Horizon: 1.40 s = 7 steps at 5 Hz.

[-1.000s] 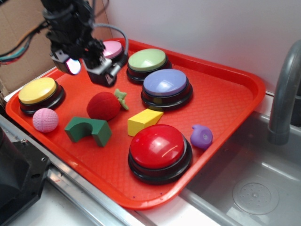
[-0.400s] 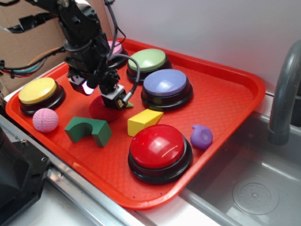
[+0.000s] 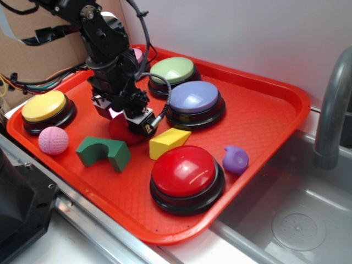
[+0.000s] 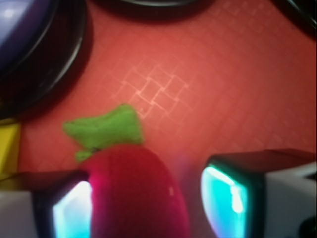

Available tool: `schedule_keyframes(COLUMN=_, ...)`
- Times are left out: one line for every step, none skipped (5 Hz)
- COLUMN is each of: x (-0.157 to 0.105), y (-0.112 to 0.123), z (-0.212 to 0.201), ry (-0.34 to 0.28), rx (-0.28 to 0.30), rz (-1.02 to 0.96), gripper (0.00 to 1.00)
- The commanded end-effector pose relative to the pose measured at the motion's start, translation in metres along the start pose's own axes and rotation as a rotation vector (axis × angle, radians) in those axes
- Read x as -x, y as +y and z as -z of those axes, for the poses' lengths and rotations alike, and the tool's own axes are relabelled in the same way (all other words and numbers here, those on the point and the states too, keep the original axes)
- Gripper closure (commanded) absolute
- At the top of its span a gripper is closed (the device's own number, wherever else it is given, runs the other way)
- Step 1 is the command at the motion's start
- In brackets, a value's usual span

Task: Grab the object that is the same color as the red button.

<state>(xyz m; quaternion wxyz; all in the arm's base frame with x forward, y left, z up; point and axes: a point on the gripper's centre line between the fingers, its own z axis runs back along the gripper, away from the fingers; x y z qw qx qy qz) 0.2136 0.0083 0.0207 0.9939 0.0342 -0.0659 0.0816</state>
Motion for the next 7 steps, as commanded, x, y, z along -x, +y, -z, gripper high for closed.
schedule_keyframes(x=0.001, y=0.007, z=-0.002, ry=0.000, rx=0.015, rz=-0.004, gripper=1.00)
schedule_keyframes(x=-0.008, y=0.012, z=-0.025, ry=0.007, rx=0.007, rz=-0.029, gripper=1.00)
schedule_keyframes(x=-0.026, y=0.016, z=-0.072, ry=0.000, rx=0.044, rz=-0.092, gripper=1.00)
schedule_keyframes(x=-0.047, y=0.027, z=-0.120, ry=-0.063, rx=0.006, rz=-0.173, gripper=1.00)
schedule_keyframes(x=-0.061, y=0.042, z=-0.159, ry=-0.099, rx=0.055, rz=-0.241, gripper=1.00)
schedule_keyframes(x=-0.067, y=0.050, z=-0.173, ry=-0.137, rx=0.124, rz=-0.291, gripper=1.00)
schedule_keyframes(x=-0.074, y=0.057, z=-0.171, ry=-0.105, rx=0.089, rz=-0.307, gripper=1.00)
